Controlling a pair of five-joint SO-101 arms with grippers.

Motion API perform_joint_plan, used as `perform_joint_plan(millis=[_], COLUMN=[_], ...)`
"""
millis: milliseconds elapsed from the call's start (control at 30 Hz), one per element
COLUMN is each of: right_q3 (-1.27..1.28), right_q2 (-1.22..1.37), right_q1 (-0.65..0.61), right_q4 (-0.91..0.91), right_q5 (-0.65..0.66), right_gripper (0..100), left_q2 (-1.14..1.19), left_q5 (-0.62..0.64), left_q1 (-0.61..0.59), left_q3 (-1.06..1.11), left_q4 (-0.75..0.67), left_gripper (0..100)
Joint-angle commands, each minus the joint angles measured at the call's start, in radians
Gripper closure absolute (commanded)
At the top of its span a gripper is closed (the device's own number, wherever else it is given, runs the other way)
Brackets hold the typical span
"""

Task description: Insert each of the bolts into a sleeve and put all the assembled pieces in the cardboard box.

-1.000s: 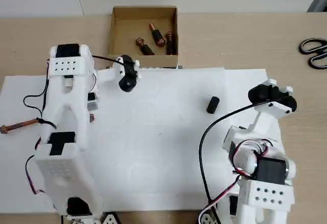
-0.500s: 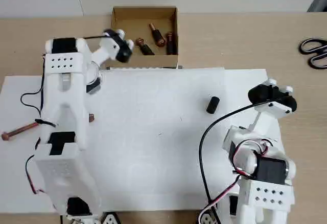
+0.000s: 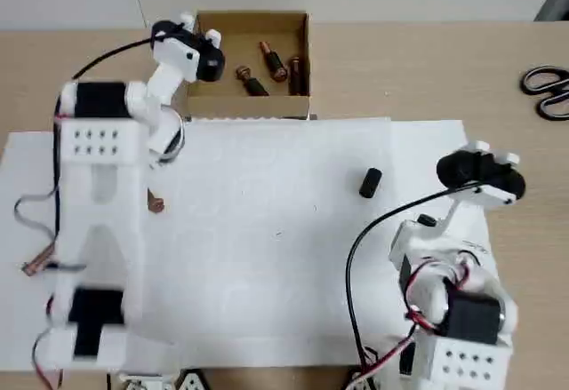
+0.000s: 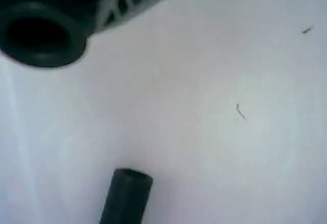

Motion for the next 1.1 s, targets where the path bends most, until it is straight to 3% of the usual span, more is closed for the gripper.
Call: perform_joint_plan(millis=[0, 233, 533, 833, 1067], right_q3=[-0.051, -0.049, -0.049, -0.049, -0.051], right_q2=[-0.038, -0.045, -0.047, -0.048, -0.048], right_q1=[0.001, 0.001, 0.001, 0.001, 0.001], right_q4=[0.022, 0.025, 0.025, 0.025, 0.025], right_q5=[0.005, 0.003, 0.003, 0.003, 0.006], right_gripper=[99.5, 99.5, 99.5, 99.5, 99.5], left_q2=[-0.167, -0.252, -0.253, -0.256, -0.249], left_q5=[0.100, 0.273, 0.313, 0.196, 0.195], left_q1=[-0.011, -0.186, -0.434, -0.453, -0.505], left_q3=[0.127, 0.228, 0.291, 0.489, 0.581], left_q4=[0.017, 0.017, 0.017, 0.017, 0.014], left_gripper=[97, 97, 97, 97, 97])
